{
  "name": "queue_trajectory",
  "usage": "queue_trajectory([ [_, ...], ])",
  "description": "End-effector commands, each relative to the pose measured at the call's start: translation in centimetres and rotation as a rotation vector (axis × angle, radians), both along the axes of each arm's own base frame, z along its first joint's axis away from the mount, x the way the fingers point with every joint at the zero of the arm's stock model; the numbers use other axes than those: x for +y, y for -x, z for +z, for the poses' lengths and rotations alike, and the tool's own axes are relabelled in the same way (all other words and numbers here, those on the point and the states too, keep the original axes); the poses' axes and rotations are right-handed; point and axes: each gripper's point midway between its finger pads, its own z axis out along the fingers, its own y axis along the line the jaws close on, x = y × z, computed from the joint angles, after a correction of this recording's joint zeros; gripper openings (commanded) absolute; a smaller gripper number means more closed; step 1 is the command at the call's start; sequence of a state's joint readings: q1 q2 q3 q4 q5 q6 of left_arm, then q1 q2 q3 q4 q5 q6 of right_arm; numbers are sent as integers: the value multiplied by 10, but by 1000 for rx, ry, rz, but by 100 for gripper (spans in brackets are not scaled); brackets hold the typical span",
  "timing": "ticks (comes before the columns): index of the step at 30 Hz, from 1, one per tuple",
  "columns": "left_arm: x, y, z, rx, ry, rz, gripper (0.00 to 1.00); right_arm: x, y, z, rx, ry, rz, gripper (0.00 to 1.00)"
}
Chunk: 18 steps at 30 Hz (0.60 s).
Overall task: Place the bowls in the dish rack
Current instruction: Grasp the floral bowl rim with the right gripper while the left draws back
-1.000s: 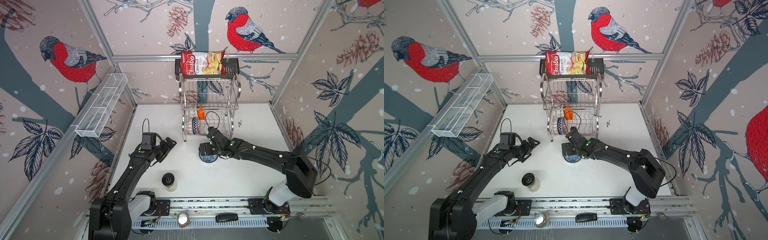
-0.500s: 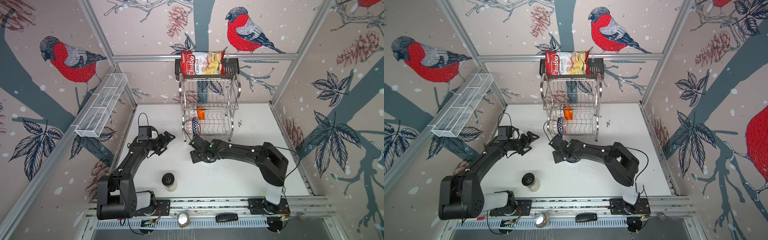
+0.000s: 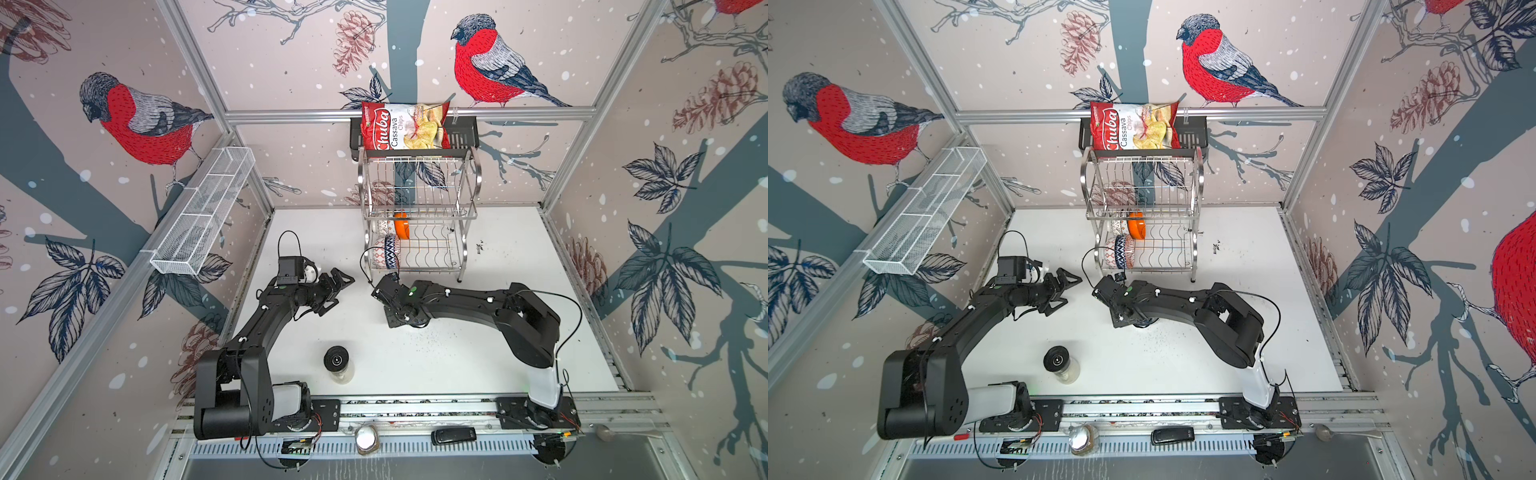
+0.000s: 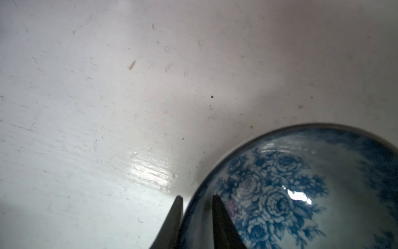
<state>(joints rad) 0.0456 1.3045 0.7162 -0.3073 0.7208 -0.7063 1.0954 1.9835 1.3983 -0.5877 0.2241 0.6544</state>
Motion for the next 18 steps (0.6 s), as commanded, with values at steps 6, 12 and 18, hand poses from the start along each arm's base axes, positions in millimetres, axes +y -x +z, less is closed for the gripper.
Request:
queue_trajectory([
  [6, -1, -13, 8, -52, -26, -65, 97, -1, 2, 7, 6, -41, -38, 11],
  [12, -5, -12, 9, -40, 14, -71, 97, 14, 0, 23, -3, -131, -31, 7],
  [18, -7, -9, 5, -18, 32, -65, 97, 28, -8, 51, -33, -250, -26, 2],
])
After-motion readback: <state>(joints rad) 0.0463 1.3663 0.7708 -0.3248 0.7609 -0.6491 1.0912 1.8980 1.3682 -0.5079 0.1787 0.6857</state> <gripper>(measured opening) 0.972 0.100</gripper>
